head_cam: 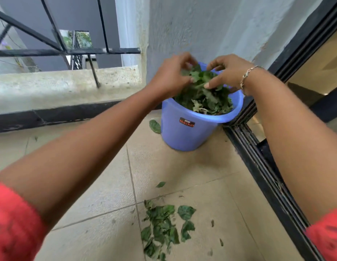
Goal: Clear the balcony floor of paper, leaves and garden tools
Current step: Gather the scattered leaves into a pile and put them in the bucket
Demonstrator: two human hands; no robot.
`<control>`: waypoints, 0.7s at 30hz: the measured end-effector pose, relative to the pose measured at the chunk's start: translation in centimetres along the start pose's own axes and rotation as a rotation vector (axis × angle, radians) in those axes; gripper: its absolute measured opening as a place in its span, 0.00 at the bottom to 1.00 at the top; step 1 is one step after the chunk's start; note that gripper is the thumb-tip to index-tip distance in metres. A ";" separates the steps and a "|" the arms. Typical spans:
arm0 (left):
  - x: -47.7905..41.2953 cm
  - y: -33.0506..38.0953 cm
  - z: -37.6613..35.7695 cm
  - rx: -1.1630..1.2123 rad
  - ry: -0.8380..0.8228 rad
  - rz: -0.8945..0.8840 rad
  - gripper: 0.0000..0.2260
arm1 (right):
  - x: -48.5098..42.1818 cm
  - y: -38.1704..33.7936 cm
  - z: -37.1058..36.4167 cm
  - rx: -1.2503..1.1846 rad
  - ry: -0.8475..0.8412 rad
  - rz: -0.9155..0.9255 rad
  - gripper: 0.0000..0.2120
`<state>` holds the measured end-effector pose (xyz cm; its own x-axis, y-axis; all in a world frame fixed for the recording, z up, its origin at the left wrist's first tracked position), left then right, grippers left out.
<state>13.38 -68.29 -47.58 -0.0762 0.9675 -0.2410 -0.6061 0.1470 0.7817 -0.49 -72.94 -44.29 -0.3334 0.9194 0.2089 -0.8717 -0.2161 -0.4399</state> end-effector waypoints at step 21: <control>21.2 -23.1 -4.2 -0.791 -0.727 0.568 0.31 | -6.0 -2.3 -28.1 0.480 -0.209 0.210 0.30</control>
<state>22.43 -52.03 -73.18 -0.1801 0.7801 0.5991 -0.9658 -0.2557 0.0426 13.60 -68.73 -69.04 -0.5388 0.7663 0.3500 -0.8284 -0.5575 -0.0545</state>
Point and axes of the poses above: each hand's wrist, its own x-axis away from the middle knuckle, its own z-axis out of the back of the hand, y = z × x, the point moved 4 cm from there along -x, towards the middle knuckle, and after that the axes turned 3 degrees about x, right-handed, at the moved point
